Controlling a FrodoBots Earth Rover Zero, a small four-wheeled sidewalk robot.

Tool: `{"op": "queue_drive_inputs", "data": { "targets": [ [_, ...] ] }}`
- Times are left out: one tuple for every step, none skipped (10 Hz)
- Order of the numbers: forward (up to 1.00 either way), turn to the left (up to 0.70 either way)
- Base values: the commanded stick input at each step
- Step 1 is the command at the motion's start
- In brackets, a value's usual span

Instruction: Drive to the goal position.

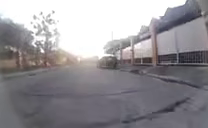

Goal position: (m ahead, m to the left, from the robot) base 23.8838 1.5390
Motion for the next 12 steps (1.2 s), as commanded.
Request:
{"op": "queue_drive_inputs", "data": {
  "targets": [
    [1.0,0.01],
    [1.0,0.01],
    [1.0,0.01],
    [1.0,0.01],
    [1.0,0.01],
    [1.0,0.01],
    [1.0,0.01],
    [1.0,0.01],
    [1.0,0.01],
    [1.0,0.01],
    [1.0,0.01],
    [1.0,0.01]
  ]
}}
